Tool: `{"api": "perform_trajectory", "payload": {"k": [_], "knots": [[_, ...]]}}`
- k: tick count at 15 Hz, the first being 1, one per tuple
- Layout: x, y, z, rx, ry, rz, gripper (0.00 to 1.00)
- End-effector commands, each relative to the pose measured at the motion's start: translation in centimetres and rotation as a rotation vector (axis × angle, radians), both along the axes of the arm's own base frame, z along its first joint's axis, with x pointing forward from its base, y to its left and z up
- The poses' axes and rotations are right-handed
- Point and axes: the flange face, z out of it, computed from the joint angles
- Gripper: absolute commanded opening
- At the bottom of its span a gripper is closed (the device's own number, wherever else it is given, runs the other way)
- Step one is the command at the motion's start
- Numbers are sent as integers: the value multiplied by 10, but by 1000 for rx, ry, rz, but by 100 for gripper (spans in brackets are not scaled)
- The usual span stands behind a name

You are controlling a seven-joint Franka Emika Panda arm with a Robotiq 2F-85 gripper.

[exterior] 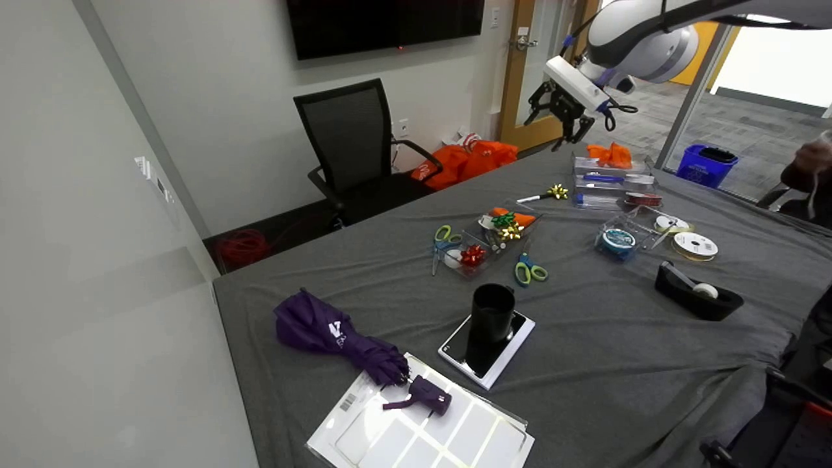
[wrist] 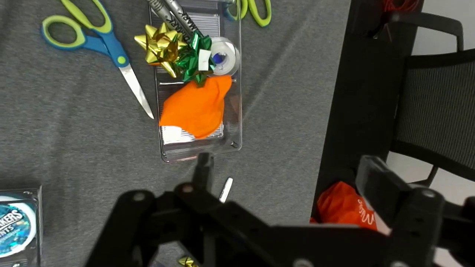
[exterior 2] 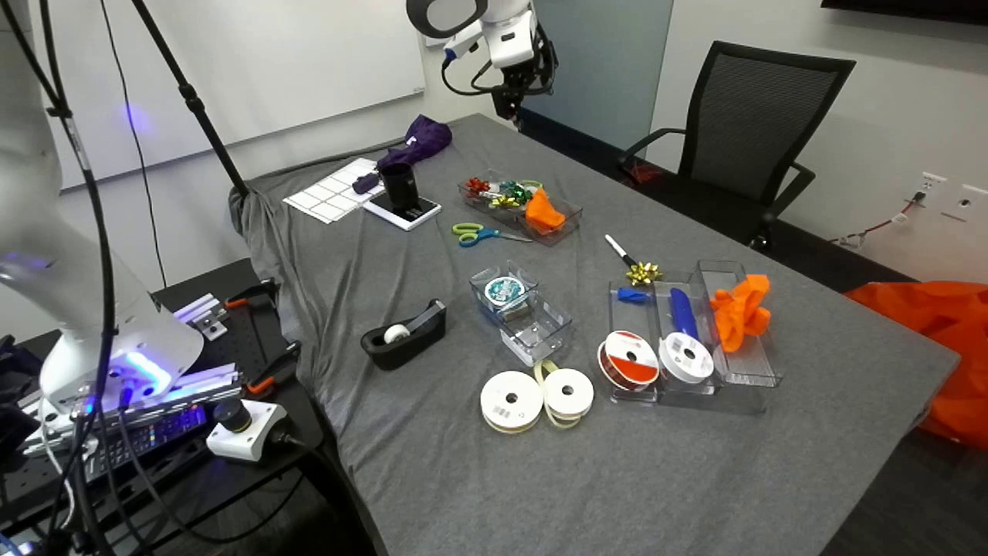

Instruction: Move the green object to the object on the right

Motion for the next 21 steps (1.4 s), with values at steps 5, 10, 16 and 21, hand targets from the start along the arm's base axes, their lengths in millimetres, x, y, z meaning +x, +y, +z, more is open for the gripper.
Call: {"api": "perform_trajectory", "payload": {"k": [5,10,16,21], "knots": [[3,2,4,-13,4,-15,100],[28,18,-39,-61,116,-140,100],[51,35,-95,-23,218,-203,100],[64,38,-128,-13,279,-221,100]]}}
